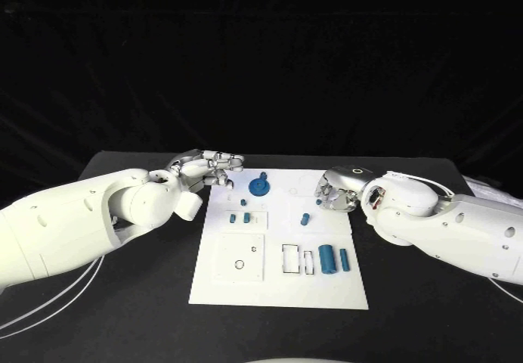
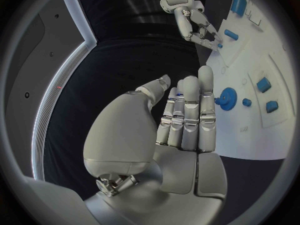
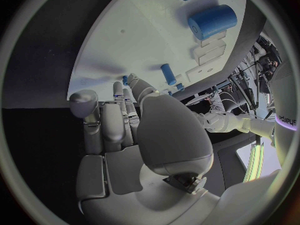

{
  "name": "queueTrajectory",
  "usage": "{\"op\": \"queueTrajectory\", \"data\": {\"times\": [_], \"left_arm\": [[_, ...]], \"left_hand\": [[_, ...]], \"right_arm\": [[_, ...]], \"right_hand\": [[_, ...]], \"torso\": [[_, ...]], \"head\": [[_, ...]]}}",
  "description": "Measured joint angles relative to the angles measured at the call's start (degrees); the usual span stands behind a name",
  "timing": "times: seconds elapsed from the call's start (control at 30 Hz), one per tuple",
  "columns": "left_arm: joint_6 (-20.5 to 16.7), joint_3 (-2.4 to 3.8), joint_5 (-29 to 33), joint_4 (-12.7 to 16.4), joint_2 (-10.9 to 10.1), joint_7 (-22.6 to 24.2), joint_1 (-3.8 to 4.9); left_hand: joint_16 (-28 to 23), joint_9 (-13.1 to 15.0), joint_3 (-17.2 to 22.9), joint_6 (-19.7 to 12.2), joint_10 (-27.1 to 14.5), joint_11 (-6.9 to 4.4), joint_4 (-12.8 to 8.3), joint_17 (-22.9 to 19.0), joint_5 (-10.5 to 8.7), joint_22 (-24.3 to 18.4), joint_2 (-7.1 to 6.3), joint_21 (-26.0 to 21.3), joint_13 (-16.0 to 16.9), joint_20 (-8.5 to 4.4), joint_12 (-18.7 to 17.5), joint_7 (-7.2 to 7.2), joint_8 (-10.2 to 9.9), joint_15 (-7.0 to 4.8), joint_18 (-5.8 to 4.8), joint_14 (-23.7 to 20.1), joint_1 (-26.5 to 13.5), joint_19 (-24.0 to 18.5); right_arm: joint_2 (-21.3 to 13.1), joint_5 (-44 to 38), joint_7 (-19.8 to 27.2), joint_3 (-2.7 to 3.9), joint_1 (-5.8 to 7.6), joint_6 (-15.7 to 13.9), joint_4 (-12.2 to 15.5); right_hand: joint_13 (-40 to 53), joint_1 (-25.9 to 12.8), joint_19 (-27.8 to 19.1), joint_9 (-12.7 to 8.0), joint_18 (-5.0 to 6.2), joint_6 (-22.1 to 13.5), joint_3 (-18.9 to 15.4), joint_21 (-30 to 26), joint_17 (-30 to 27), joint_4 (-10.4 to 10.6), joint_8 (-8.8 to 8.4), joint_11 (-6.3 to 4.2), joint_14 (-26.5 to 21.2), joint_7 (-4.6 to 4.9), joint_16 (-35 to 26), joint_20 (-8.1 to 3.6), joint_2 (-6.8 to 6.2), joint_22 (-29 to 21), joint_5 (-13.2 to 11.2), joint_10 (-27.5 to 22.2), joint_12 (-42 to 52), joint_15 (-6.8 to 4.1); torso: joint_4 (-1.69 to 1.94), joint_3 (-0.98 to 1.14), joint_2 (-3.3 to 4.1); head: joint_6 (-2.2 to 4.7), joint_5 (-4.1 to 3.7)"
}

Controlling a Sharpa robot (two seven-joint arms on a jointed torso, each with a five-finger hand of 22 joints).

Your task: Assemble the parts on the task board

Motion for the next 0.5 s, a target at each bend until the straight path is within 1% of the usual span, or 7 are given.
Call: {"op": "queueTrajectory", "data": {"times": [0.07, 0.17, 0.23, 0.3, 0.4, 0.47, 0.5], "left_arm": [[-0.1, -0.01, 0.6, 0.3, -0.1, 0.4, -0.01], [-0.3, -0.02, 1.4, 0.7, -0.2, 0.8, -0.01], [-0.5, -0.03, 1.7, 0.9, -0.3, 1.1, -0.02], [-0.5, -0.05, 1.9, 1.0, -0.3, 1.2, -0.04], [-0.7, -0.06, 2.3, 1.2, -0.4, 1.4, -0.05], [-0.7, -0.06, 2.4, 1.3, -0.4, 1.5, -0.05], [-0.8, -0.06, 2.5, 1.3, -0.4, 1.5, -0.05]], "left_hand": [[-0.3, 0.0, -0.4, 0.0, -0.3, -0.1, -0.1, -0.1, 0.0, -0.1, 0.0, 0.0, 0.0, 0.0, 0.0, 0.0, 0.0, 0.0, 0.0, 0.0, 0.0, 0.0], [-0.3, 0.0, -0.4, -0.4, -0.5, 0.08, -0.1, -0.2, 0.0, -0.3, 0.02, -0.3, 0.0, 0.0, 0.0, 0.01, 0.0, 0.09, -0.01, -0.1, 0.0, 0.0], [-0.3, 0.0, -0.4, -0.4, -0.5, 0.08, -0.1, -0.3, 0.0, -0.4, 0.15, -0.3, 0.0, 0.0, 0.0, 0.01, 0.0, 0.2, -0.01, -0.2, 0.2, 0.0], [-0.3, 0.0, -0.8, -0.4, -0.5, 0.08, -0.1, -0.4, 0.0, -0.5, 0.25, -0.4, 0.0, 0.0, 0.3, 0.01, 0.0, 0.2, -0.01, -0.2, 0.3, 0.0], [-0.3, 0.0, -0.8, -0.6, -0.8, 0.16, -0.1, -0.4, 0.0, -0.6, 0.25, -0.5, 0.0, 0.0, 0.3, 0.21, 0.0, 0.2, -0.01, -0.2, 0.3, 0.0], [-0.3, 0.0, -0.8, -0.6, -0.9, 0.08, -0.1, -0.4, 0.0, -0.6, 0.25, -0.5, 0.0, 0.0, 0.3, 0.21, 0.0, 0.2, -0.02, -0.2, 0.3, 0.0], [-0.3, 0.0, -0.8, -0.6, -0.9, 0.08, -0.1, -0.5, 0.0, -0.7, 0.25, -0.5, 0.0, 0.0, 0.3, 0.21, 0.0, 0.2, -0.02, -0.2, 0.3, 0.0]], "right_arm": [[0.4, -0.2, 0.0, 0.01, -0.14, 0.1, -0.2], [0.8, -0.4, 0.0, 0.03, -0.24, 0.3, -0.6], [1.0, -0.5, 0.0, 0.05, -0.26, 0.3, -0.8], [1.1, -0.5, 0.0, 0.07, -0.29, 0.5, -1.0], [1.4, -0.7, 0.0, 0.12, -0.34, 0.9, -1.4], [1.7, -1.0, -0.1, 0.16, -0.4, 1.3, -1.6], [1.8, -1.2, -0.2, 0.19, -0.43, 1.5, -1.7]], "right_hand": [[-0.1, 0.0, 0.0, 0.0, 0.0, 0.0, 0.3, 0.0, 0.0, 0.1, -0.22, 0.0, 0.0, 0.0, 0.0, 0.0, 0.0, 0.0, 0.0, 0.0, -0.2, 0.0], [-0.5, 0.0, 0.0, 0.0, 0.0, 0.0, 0.9, 0.0, 0.0, 0.0, -0.22, 0.0, 0.0, -0.02, 0.0, 0.0, 0.0, 0.1, 0.0, 0.0, -0.2, 0.0], [-0.8, 0.0, 0.0, 0.0, 0.0, 0.3, 1.6, 0.0, 0.0, -0.2, -0.22, -0.02, 0.0, -0.26, 0.0, 0.0, 0.0, 0.1, -0.2, 0.0, -0.2, 0.0], [-1.1, 0.0, 0.0, 0.0, 0.0, 0.4, 2.3, 0.0, 0.0, -0.3, -0.22, -0.36, 0.0, -0.39, 0.0, 0.0, 0.0, 0.3, -0.7, 0.4, -0.2, 0.0], [-2.0, 0.0, 0.1, 0.2, 0.0, 1.4, 4.0, 0.0, 0.4, -0.7, -0.22, -0.57, 0.0, -0.81, 0.1, -0.06, 0.0, 0.7, -2.8, 1.1, -0.2, 0.0], [-2.4, 0.0, 0.3, 0.2, 0.0, 2.2, 4.9, 0.3, 0.8, -1.0, -0.22, -0.8, 0.0, -0.95, 0.4, -0.33, 0.0, 1.1, -4.4, 1.8, -0.2, 0.0], [-2.5, 0.0, 0.3, 0.3, 0.0, 2.4, 5.1, 0.5, 0.9, -1.2, -0.23, -0.96, 0.0, -1.0, 0.5, -0.33, 0.0, 1.3, -4.6, 2.0, -0.2, -0.09]], "torso": [[-0.04, 0.01, 0.0], [-0.05, 0.04, 0.0], [-0.04, 0.04, 0.0], [-0.04, 0.04, 0.0], [-0.02, 0.04, -0.01], [-0.02, 0.06, -0.01], [-0.03, 0.07, -0.01]], "head": [[-0.07, 0.02], [-0.16, 0.03], [-0.21, -0.02], [-0.26, -0.04], [-0.38, -0.05], [-0.44, 0.02], [-0.47, 0.04]]}}
